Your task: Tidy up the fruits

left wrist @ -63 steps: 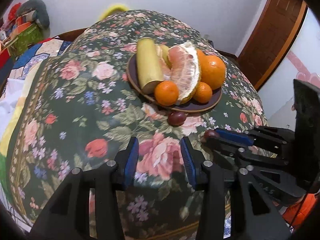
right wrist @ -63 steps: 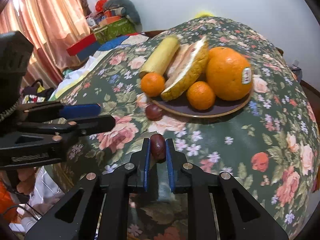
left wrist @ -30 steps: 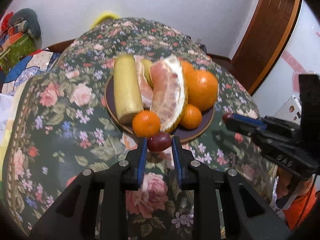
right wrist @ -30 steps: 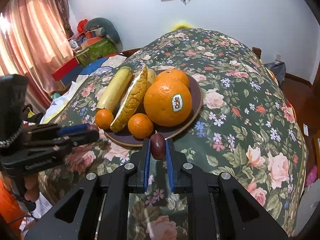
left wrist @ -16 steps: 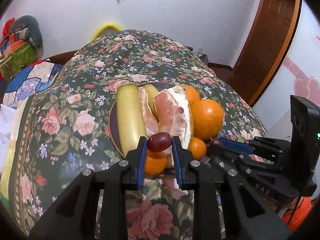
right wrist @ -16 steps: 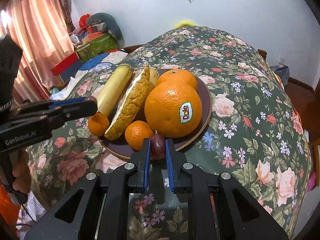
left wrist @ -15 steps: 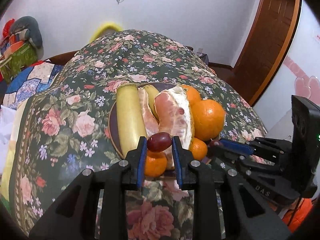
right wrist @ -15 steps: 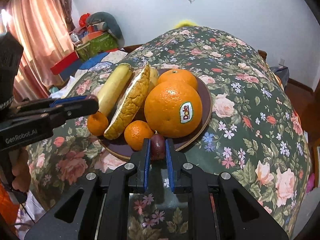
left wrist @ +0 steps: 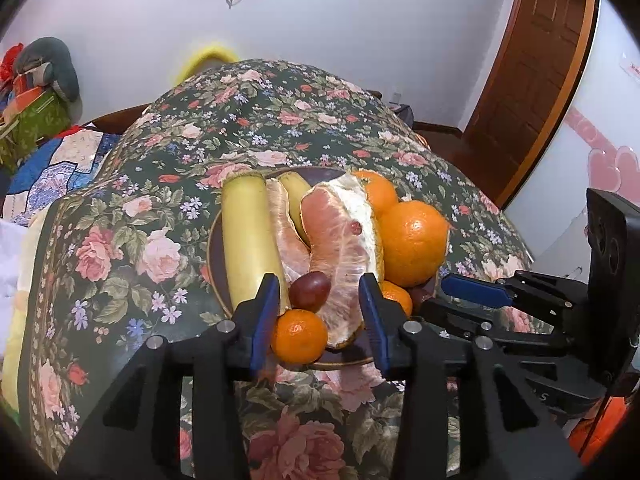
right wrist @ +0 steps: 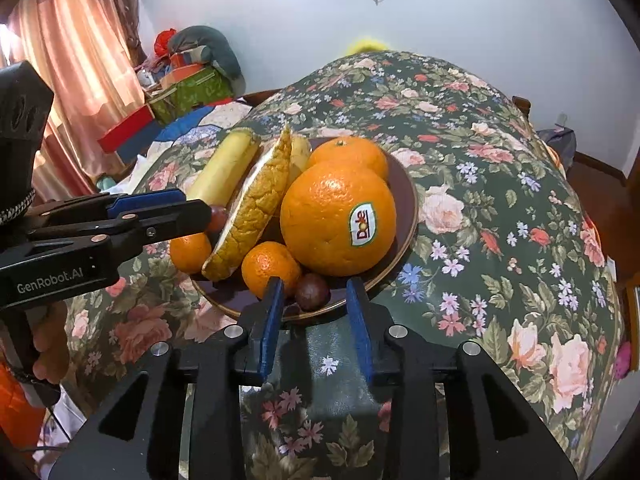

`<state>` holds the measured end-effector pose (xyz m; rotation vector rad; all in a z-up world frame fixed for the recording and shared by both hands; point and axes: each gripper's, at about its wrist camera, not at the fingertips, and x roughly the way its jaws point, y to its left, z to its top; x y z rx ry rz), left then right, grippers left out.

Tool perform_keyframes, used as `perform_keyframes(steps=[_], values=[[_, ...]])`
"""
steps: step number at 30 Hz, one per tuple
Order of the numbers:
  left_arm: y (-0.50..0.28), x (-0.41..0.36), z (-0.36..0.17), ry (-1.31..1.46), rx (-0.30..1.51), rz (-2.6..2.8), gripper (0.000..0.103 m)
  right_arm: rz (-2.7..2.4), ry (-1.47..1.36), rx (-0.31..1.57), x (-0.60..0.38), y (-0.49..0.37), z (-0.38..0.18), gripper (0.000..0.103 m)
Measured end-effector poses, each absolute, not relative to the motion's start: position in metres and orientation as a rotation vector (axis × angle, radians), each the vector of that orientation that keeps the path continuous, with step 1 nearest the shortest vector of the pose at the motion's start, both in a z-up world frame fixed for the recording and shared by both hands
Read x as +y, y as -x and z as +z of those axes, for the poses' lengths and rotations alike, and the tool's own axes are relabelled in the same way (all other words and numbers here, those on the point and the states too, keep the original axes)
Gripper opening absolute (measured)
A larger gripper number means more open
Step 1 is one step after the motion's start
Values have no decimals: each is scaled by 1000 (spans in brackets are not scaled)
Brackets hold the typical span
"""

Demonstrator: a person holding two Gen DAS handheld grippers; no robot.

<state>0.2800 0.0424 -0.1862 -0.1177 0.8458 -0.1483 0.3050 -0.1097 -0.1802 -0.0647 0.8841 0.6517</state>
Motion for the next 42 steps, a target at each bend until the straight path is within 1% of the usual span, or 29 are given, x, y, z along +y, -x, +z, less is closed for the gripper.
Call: perform_keyframes(steps=[5,9,15,16,19,20,22,23,24,25,26,27,28,29,30,31,33,35,42], values=[[-258,45,-155,121,771,-112,41,637,45,818,-120,-295,-151,29],[-228,44,-115,115,673,-108,41,625,12,707,-135,-275,-106,29],[-163,35,-43,74,469,-80,41,611,-29,492,-158,-228,-27,29],[-150,33,-31,72,429,-78,43,611,-33,459,-160,-219,-16,29],[-119,29,-5,69,336,-65,56,609,-46,360,-166,-187,14,30],[-107,28,3,67,300,-58,59,610,-48,340,-167,-180,19,31],[-88,25,15,55,248,-43,63,605,-47,292,-168,-162,31,39],[-78,23,20,50,222,-38,69,600,-43,274,-169,-156,34,46],[-70,22,23,48,202,-31,72,592,-39,256,-169,-149,37,55],[-65,22,26,49,189,-24,79,582,-32,233,-168,-140,40,58],[-60,21,27,49,176,-19,84,576,-28,219,-167,-136,41,66],[-55,21,29,50,166,-16,86,568,-25,206,-166,-132,42,74],[-51,22,30,50,158,-10,89,560,-23,195,-165,-127,43,77],[-48,21,31,48,153,-3,92,554,-22,188,-164,-126,42,82],[-45,21,30,46,147,3,94,545,-19,179,-163,-124,42,86],[-41,20,30,44,141,7,95,536,-16,172,-162,-124,41,88],[-38,19,30,38,136,12,98,526,-11,164,-160,-125,39,98],[-35,18,28,33,131,20,103,509,-9,156,-158,-126,37,103],[-29,15,24,25,134,24,103,493,-2,161,-160,-123,32,103]])
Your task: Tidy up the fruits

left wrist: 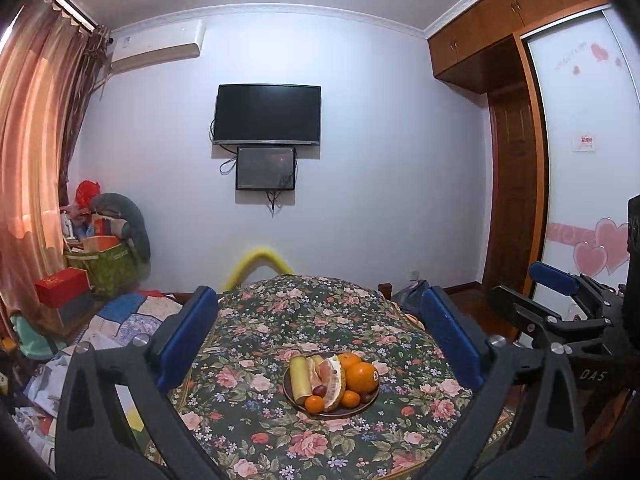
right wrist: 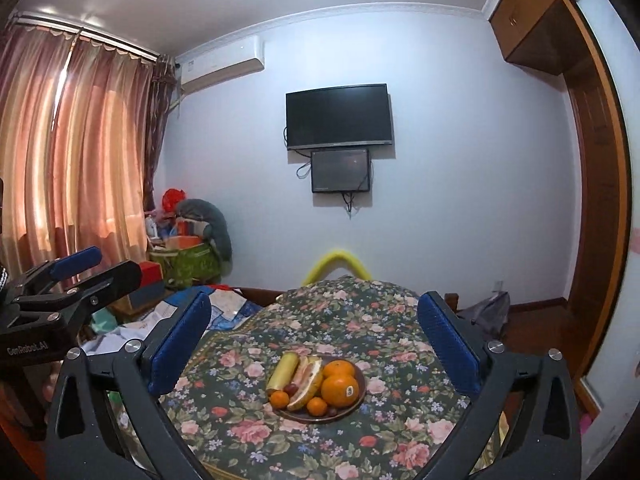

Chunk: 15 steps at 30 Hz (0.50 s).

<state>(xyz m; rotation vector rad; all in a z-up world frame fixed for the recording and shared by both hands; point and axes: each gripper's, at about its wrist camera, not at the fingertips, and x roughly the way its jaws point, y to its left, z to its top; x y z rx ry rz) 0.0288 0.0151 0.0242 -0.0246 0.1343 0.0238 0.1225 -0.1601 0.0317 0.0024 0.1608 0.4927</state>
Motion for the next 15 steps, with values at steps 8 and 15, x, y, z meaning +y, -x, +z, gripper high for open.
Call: perform_keyframes(steps=[8,15], values=[[-30,13,22,24,143,18,103,481,-8,164,-167,-115,31,103],[-31,13,19,16,157,17,103,473,-8,168,-169,-113,29,103]])
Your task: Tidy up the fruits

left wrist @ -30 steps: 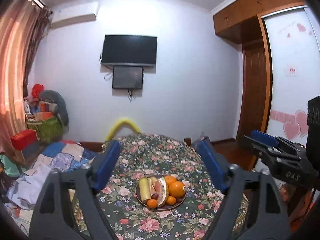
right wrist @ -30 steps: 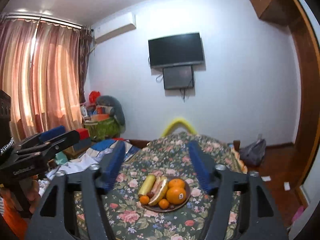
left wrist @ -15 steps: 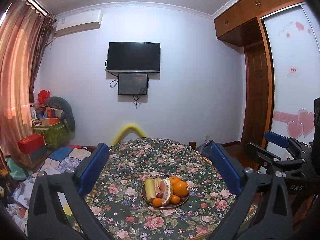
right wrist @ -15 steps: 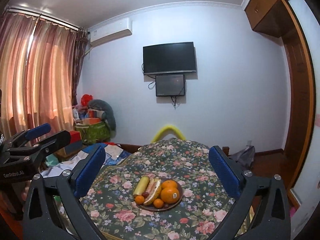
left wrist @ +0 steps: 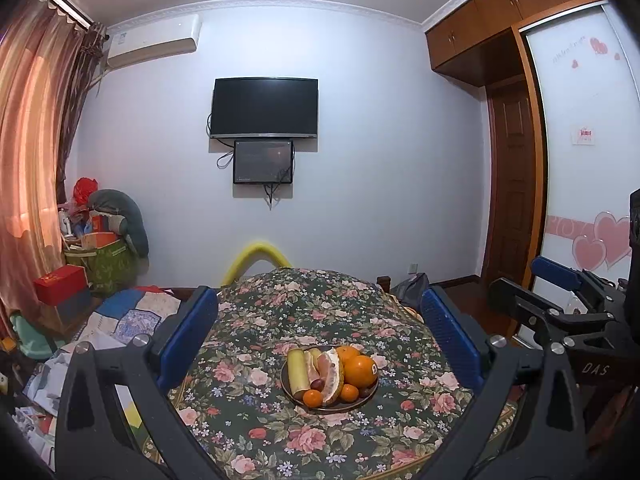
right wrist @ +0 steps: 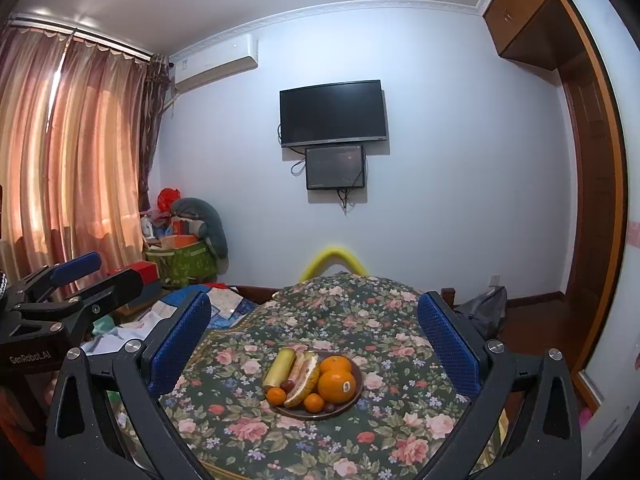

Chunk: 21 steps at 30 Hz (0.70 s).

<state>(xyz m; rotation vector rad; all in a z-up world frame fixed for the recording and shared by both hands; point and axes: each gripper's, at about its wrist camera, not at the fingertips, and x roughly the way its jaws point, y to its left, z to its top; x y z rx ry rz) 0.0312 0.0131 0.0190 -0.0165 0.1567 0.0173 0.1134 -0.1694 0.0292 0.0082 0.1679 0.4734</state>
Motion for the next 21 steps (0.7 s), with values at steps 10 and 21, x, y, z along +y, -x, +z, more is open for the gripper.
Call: perform_keyframes(steps=[10,21], values=[[-33,14,18,26,163,17,103,472,-6,168,-170,-113,30,103],[-35,16,16,27,172,15,103,477,-13,168,-171,-114,30,103]])
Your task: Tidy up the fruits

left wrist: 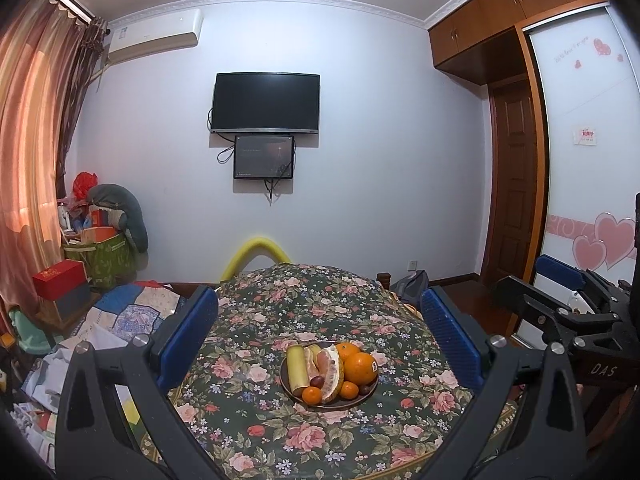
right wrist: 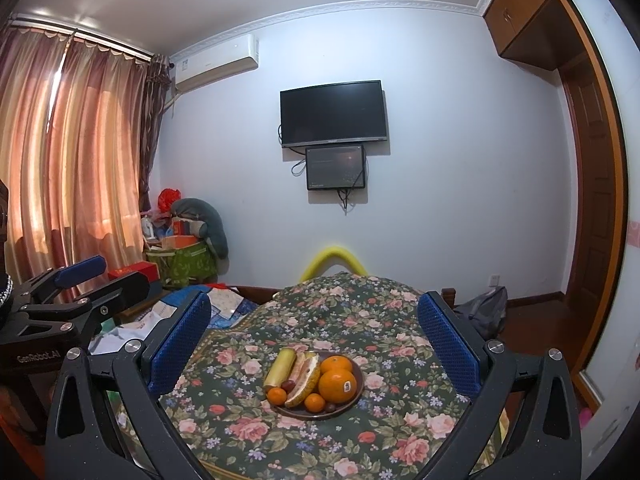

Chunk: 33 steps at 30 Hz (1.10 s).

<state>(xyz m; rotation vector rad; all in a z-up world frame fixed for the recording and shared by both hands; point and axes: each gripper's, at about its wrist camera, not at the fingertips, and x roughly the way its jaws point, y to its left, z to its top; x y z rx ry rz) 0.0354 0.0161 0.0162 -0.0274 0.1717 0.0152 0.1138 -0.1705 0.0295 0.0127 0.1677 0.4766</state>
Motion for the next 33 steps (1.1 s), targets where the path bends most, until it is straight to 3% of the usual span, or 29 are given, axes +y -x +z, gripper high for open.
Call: perform_keyframes(steps=[33], values=[[-38,17,14,33,192,-21,103,483,-23,172,-173,-115,30,103]])
